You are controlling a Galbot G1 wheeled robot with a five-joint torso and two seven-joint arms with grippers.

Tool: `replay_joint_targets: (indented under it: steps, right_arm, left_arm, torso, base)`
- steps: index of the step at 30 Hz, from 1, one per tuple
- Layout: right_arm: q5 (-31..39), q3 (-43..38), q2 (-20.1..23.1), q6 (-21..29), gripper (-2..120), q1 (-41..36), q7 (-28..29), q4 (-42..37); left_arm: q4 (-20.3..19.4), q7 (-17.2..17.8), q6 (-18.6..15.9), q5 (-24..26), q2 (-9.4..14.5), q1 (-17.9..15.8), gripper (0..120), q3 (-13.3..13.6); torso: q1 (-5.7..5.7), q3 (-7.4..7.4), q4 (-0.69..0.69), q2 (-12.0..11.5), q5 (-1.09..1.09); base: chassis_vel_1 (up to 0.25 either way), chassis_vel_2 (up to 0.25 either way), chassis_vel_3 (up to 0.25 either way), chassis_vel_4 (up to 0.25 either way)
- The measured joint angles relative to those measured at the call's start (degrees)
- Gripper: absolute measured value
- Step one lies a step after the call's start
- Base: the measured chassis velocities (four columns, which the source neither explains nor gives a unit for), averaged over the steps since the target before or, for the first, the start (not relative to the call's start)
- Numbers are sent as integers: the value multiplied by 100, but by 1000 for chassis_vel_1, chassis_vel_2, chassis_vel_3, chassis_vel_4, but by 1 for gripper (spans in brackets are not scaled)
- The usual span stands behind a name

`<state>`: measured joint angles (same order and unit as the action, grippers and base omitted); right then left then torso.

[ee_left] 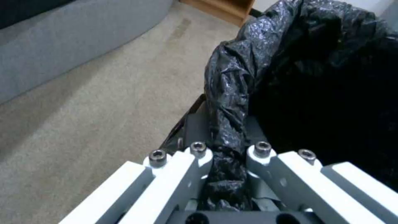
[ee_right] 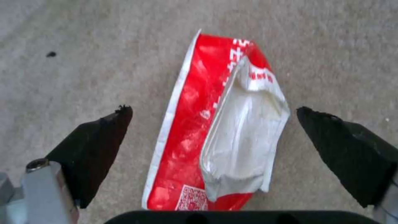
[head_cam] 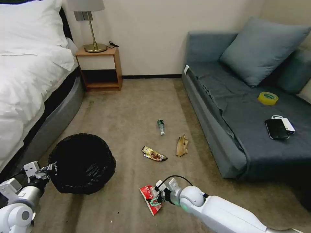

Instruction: Pick up the trash bin, then pick up the garbage on the floor and place it into the trash bin.

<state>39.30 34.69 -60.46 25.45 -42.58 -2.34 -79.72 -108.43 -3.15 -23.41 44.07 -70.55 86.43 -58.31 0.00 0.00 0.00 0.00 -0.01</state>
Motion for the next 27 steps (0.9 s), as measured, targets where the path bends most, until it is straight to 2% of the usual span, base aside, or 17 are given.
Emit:
replay_joint_targets:
  steps: [4,10,11,16,17,20,21,24,25,27]
  right_arm:
    - [-22,3,-31,9,93,-13,-1,33]
    - [-85,24,-139,27,65,-97,-30,96]
    - [-85,24,-139,27,65,-97,-30,96]
    - [-177,4,-190,-13,45,-143,-51,157]
    - [-177,4,-190,-13,45,-143,-51,157]
    - [-240,-28,-204,-55,28,-189,-67,195]
    - [-240,-28,-204,-55,28,-189,-67,195]
    - [-301,-90,-211,-89,13,-252,-75,210]
    - [-301,-90,-211,-89,13,-252,-75,210]
    - [-325,-133,-208,-110,4,-306,-73,209]
  left_arm:
    - [6,-9,11,5,0,7,4,-1]
    - [12,-41,36,16,3,47,4,-60]
    - [12,-41,36,16,3,47,4,-60]
    - [-16,-61,48,14,-49,94,4,-88]
    - [-16,-61,48,14,-49,94,4,-88]
    - [-46,-73,61,-2,-87,128,4,-92]
    - [-46,-73,61,-2,-87,128,4,-92]
    - [-64,-86,75,-7,-102,141,4,-101]
    - [-64,-86,75,-7,-102,141,4,-101]
    - [-76,-87,77,-13,-114,145,4,-102]
  torso:
    - [0,0,0,0,0]
    - [0,0,0,0,1]
    - [0,0,0,0,1]
    - [0,0,0,0,1]
    - [0,0,0,0,1]
    - [0,0,0,1,1]
    - [0,0,0,1,1]
    - [0,0,0,1,1]
    - [0,0,0,1,1]
    - [0,0,0,1,1]
  base:
    - [0,0,0,0]
    - [0,0,0,0]
    - [0,0,0,0]
    - [0,0,0,0]
    - [0,0,0,0]
    - [0,0,0,0]
    - [0,0,0,0]
    - [0,0,0,0]
    - [0,0,0,0]
    - [0,0,0,0]
